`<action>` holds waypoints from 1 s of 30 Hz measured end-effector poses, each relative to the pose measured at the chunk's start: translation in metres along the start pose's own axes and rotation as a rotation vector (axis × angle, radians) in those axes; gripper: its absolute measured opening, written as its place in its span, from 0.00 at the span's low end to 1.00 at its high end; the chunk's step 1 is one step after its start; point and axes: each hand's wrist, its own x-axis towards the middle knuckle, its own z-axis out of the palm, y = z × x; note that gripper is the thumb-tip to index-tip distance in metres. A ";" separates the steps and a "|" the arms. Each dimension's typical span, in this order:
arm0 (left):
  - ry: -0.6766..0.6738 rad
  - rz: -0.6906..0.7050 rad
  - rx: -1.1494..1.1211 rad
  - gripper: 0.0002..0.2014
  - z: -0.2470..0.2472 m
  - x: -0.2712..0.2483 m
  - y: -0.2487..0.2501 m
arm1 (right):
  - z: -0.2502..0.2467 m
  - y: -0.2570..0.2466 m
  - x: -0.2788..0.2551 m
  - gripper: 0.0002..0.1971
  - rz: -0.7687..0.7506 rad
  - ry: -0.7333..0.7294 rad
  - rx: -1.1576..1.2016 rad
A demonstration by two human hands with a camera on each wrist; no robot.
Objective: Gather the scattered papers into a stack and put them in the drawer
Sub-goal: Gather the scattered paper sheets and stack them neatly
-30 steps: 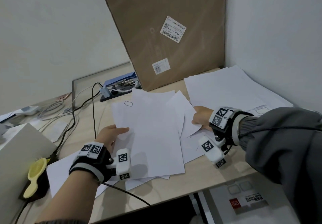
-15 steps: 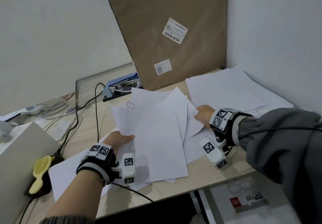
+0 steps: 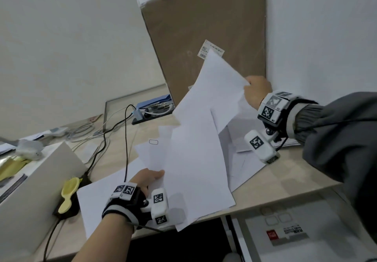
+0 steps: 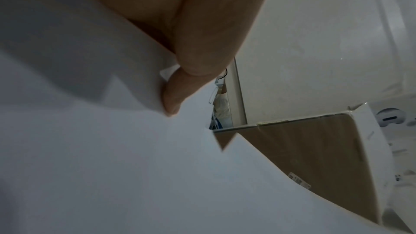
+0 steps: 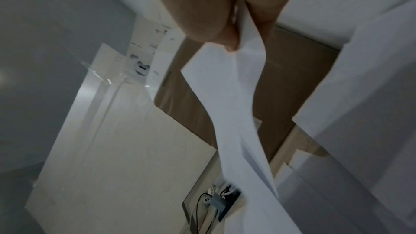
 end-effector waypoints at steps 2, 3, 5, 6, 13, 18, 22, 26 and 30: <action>-0.002 -0.002 -0.055 0.15 0.009 -0.028 0.005 | -0.012 -0.009 -0.006 0.12 -0.184 0.045 0.034; 0.021 0.002 -0.103 0.17 0.012 -0.032 0.004 | -0.015 -0.014 -0.012 0.14 -0.288 0.017 0.055; 0.044 0.013 -0.205 0.20 0.020 -0.046 0.006 | -0.012 -0.021 -0.025 0.16 -0.420 -0.107 0.069; 0.026 0.019 -0.301 0.21 0.021 -0.048 0.007 | -0.006 -0.021 -0.031 0.16 -0.445 -0.178 0.064; -0.129 0.041 -0.566 0.42 0.026 -0.059 0.007 | 0.050 0.006 -0.094 0.16 -0.420 -0.680 -0.029; -0.170 0.060 -0.446 0.23 0.034 -0.077 0.006 | 0.061 0.024 -0.131 0.18 -0.287 -0.942 -0.180; -0.091 0.018 -0.143 0.20 0.034 -0.067 0.001 | 0.056 0.028 -0.138 0.26 -0.303 -1.089 -0.336; 0.025 0.106 -0.238 0.15 0.032 -0.057 -0.001 | 0.061 0.042 -0.122 0.21 -0.157 -0.788 -0.178; 0.067 0.238 -0.387 0.11 0.027 -0.067 0.005 | 0.059 0.055 -0.097 0.30 0.115 -0.540 0.056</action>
